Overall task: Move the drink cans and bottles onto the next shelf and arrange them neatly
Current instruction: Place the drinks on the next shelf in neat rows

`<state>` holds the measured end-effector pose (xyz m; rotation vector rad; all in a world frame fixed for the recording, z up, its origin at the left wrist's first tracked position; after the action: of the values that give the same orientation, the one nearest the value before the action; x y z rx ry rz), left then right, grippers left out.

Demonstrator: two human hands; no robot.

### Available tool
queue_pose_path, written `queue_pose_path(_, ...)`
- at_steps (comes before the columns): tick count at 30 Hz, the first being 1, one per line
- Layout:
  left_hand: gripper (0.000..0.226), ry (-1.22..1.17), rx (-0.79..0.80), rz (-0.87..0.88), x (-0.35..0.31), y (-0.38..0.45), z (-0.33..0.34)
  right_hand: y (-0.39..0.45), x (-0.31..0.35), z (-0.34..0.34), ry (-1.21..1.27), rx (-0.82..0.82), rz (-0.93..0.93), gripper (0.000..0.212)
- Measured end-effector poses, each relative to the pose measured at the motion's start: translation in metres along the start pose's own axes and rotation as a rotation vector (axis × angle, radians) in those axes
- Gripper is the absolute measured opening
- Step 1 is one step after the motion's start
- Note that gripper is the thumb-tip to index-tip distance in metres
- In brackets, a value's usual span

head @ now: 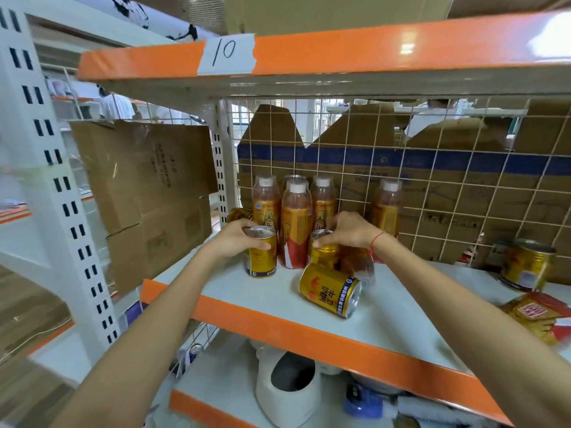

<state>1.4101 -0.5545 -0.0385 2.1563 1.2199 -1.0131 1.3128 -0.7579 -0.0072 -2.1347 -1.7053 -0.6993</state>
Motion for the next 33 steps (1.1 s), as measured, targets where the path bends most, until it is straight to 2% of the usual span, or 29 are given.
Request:
queue_pose_path(5, 0.058, 0.056, 0.218, 0.061, -0.009, -0.009, 0.010, 0.001, 0.005, 0.001, 0.005, -0.028, -0.015, 0.056)
queue_pose_path(8, 0.059, 0.122, 0.254, 0.051, -0.017, -0.006, 0.019, 0.002, 0.002, 0.004, -0.014, -0.042, -0.008, 0.060)
queue_pose_path(13, 0.061, 0.195, 0.042, 0.111, -0.023, -0.001, 0.016, 0.003, -0.003, 0.003, -0.097, -0.109, 0.011, 0.066)
queue_pose_path(16, 0.060, 0.176, 0.080, 0.152, -0.022, -0.001, 0.016, 0.000, -0.003, 0.001, -0.140, -0.117, 0.015, 0.071)
queue_pose_path(20, 0.060, 0.180, 0.114, 0.152, -0.022, -0.003, 0.019, -0.004, 0.004, 0.008, -0.101, 0.059, -0.023, 0.084)
queue_pose_path(24, 0.067, 0.268, 0.062, 0.178, -0.024, -0.005, 0.023, -0.006, 0.008, 0.020, -0.107, 0.157, -0.064, 0.079)
queue_pose_path(27, 0.073, 0.233, 0.019, 0.155, -0.017, -0.007, 0.032, -0.001, 0.004, 0.029, -0.191, 0.146, -0.034, 0.080)
queue_pose_path(29, 0.088, 0.234, -0.033, 0.136, -0.013, -0.006, 0.036, 0.002, 0.005, 0.030, -0.207, 0.112, -0.022, 0.082)
queue_pose_path(33, 0.089, 0.252, -0.118, 0.127, -0.014, -0.011, 0.033, 0.001, 0.001, 0.027, -0.064, -0.014, 0.012, 0.090)
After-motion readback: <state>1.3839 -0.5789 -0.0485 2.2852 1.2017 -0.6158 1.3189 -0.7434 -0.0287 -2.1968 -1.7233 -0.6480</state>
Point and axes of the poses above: each hand's wrist, its own y-axis towards the middle knuckle, its own z-axis out of the palm, x = y × z, the point moved 9 cm from there along y, towards the middle knuckle, and after that the axes turned 8 degrees about y, right-handed, at the moved point
